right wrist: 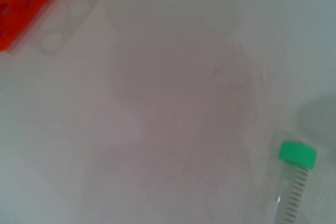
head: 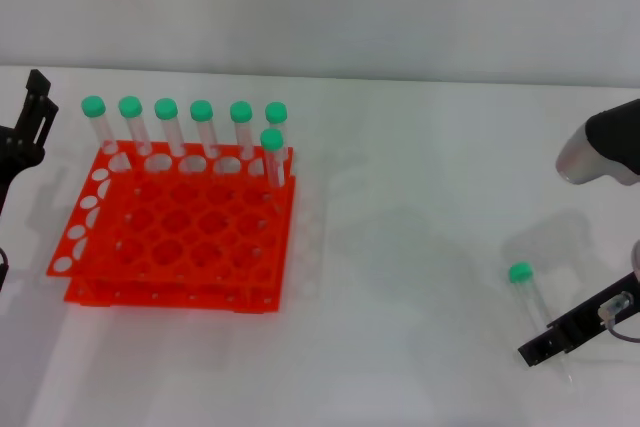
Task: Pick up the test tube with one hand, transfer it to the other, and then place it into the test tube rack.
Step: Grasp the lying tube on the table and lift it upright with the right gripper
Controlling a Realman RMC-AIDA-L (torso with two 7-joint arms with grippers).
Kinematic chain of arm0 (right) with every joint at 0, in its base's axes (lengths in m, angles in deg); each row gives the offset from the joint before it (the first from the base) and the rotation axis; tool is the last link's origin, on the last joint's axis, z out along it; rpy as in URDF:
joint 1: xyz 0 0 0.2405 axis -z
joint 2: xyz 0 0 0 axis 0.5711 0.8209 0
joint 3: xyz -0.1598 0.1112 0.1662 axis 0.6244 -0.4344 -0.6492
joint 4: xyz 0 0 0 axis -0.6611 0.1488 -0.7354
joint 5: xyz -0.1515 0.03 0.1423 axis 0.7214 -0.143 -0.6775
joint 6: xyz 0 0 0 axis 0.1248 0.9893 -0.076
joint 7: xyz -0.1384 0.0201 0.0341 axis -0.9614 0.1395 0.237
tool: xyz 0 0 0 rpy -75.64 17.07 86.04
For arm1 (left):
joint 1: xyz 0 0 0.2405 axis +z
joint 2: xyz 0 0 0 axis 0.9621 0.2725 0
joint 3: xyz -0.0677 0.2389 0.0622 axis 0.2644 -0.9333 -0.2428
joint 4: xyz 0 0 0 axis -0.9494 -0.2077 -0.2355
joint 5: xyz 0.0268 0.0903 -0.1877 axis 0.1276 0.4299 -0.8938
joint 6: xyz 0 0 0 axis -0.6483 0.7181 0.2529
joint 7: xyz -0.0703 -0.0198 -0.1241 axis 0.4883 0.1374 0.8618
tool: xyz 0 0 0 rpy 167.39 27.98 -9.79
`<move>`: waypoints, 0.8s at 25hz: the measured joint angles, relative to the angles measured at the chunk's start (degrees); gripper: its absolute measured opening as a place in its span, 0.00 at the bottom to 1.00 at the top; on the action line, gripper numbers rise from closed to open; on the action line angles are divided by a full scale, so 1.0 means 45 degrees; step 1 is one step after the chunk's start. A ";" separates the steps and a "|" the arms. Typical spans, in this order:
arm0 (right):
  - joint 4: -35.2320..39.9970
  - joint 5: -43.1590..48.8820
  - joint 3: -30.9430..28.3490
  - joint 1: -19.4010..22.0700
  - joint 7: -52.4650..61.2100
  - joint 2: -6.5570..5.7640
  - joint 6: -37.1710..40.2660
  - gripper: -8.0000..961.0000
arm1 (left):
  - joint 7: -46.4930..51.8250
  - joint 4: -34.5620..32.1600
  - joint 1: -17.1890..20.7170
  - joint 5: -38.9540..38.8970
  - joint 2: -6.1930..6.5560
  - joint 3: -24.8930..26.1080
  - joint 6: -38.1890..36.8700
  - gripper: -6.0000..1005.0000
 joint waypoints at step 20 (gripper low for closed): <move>-0.0114 0.0880 0.0833 -0.0234 0.0627 -0.0034 0.0254 0.52 | 0.0004 0.0000 0.0048 0.0005 -0.0019 0.0020 -0.0014 0.76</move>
